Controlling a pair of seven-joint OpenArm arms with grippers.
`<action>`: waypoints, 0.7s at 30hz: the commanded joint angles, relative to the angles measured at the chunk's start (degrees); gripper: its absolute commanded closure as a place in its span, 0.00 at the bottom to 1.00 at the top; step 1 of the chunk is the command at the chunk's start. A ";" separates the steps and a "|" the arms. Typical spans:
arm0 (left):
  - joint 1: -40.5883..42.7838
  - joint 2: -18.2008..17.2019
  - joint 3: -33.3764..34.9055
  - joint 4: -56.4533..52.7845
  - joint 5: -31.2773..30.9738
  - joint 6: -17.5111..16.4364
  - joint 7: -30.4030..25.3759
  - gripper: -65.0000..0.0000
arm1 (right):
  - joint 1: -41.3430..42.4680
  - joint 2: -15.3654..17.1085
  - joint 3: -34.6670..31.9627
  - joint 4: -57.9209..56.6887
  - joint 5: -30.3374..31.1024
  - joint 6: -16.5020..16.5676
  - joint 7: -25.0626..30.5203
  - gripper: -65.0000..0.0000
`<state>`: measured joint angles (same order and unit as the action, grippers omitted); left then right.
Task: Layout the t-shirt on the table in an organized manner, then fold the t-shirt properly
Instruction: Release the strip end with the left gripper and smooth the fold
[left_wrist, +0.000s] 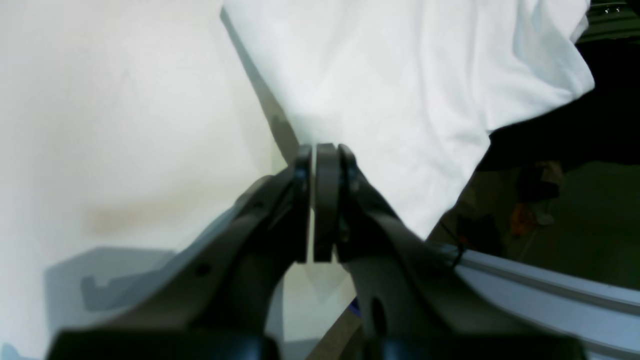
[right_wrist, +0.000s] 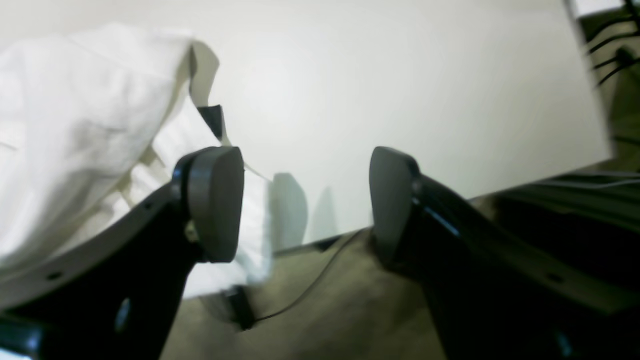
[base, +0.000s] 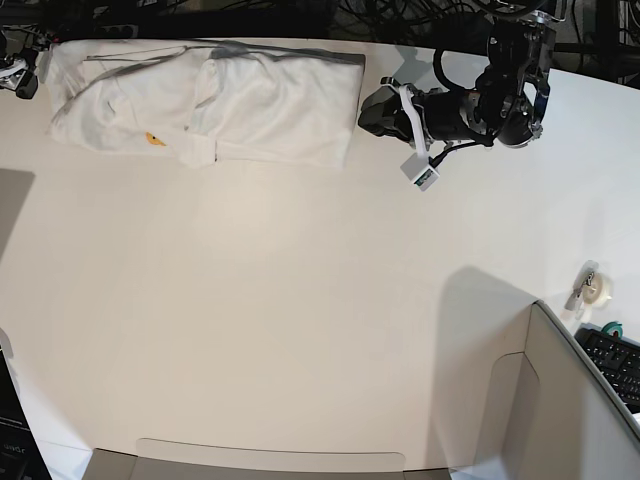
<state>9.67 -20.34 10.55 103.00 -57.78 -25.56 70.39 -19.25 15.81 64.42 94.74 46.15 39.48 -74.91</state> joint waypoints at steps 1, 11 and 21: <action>-0.57 -0.28 -0.13 0.78 -1.34 -0.33 -0.90 0.99 | 0.12 1.20 0.32 -0.54 2.33 0.52 -0.82 0.39; -0.66 -0.19 -0.13 0.69 -1.25 -0.33 -0.90 0.99 | -0.58 4.63 -10.49 -7.57 20.53 0.52 -2.40 0.39; -0.66 -0.10 -0.13 0.69 1.21 -0.33 -0.90 0.99 | -0.75 4.89 -13.57 -12.23 24.93 0.52 -2.40 0.39</action>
<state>9.54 -20.03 10.55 102.98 -55.81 -25.56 70.39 -19.94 19.51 50.35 81.73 70.50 39.53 -77.32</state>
